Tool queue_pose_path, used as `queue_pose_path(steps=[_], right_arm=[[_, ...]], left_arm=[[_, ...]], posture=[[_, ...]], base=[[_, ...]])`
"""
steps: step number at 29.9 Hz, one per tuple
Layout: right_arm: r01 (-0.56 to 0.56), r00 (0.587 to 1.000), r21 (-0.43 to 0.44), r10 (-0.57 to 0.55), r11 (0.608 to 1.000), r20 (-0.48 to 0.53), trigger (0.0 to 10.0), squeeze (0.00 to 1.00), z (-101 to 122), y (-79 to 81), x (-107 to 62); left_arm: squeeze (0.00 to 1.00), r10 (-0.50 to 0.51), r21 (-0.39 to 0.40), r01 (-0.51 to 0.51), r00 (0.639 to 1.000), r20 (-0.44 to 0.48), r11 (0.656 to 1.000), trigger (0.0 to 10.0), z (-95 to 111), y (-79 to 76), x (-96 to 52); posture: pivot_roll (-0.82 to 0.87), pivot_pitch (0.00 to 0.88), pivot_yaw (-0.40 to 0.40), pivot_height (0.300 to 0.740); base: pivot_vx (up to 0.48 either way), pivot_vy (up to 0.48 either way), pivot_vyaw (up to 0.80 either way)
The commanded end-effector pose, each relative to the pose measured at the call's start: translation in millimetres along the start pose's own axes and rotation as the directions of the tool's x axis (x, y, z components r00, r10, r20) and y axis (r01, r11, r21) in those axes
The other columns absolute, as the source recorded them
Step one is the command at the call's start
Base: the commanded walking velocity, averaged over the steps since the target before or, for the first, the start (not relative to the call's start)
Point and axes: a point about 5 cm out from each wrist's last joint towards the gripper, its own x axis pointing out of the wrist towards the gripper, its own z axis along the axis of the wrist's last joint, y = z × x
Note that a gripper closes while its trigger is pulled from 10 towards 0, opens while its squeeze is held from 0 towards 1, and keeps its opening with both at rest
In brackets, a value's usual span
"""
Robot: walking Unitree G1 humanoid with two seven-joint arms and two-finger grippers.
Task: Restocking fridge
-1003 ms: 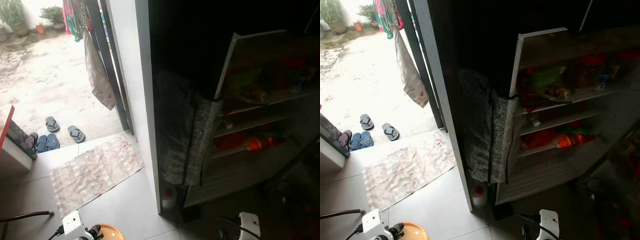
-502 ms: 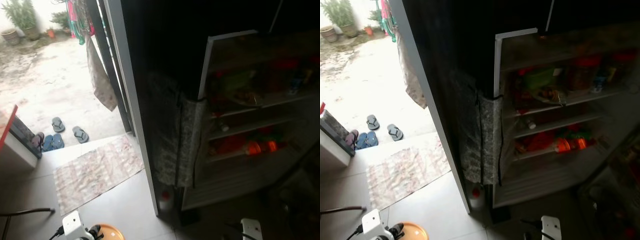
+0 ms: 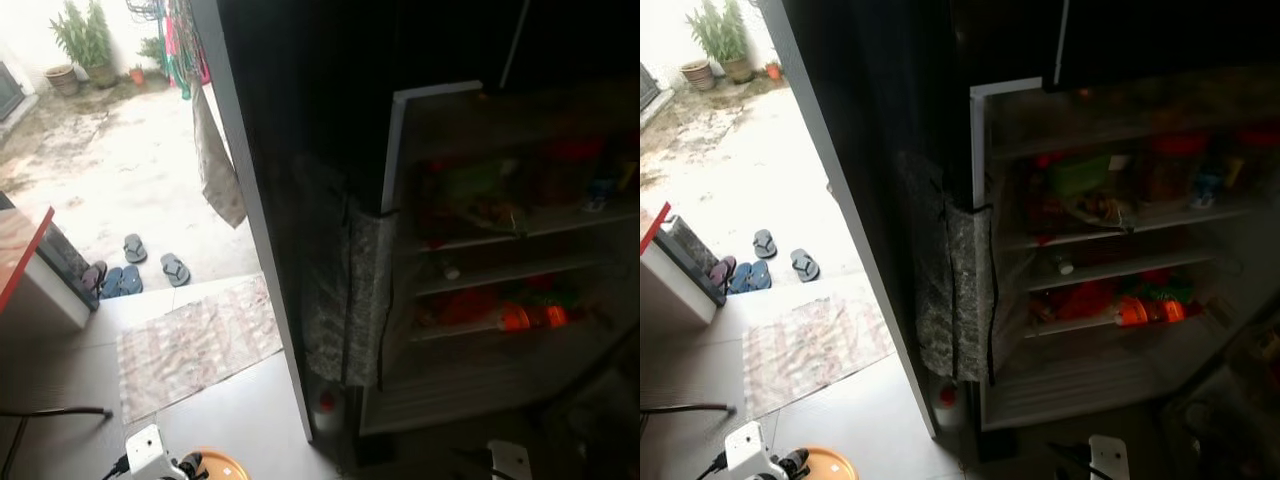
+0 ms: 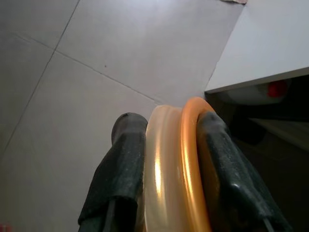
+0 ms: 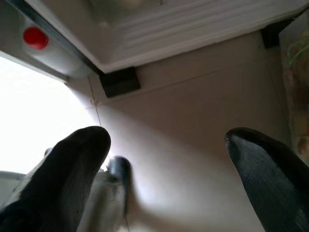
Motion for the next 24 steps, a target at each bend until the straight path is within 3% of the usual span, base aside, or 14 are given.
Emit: queue_pose_path(steps=[1,24], right_arm=[[0.01,1.0,0.002,-0.01,1.0,-0.018,10.0,0.0,-6.0,-3.8,-1.8],[0.028,0.999,0.013,-0.027,1.0,-0.018,10.0,0.0,-6.1,-3.9,-1.7]], left_arm=[[0.0,-0.001,0.007,0.001,1.0,-0.025,1.0,10.0,-3.3,-0.5,0.0],[0.0,0.003,0.003,-0.003,1.0,-0.025,1.0,10.0,-2.1,0.1,0.2]], posture=[[-0.03,0.036,0.029,0.74],[-0.03,0.06,0.033,0.74]], base=[[0.0,-0.311,0.0],[0.0,-0.309,0.0]])
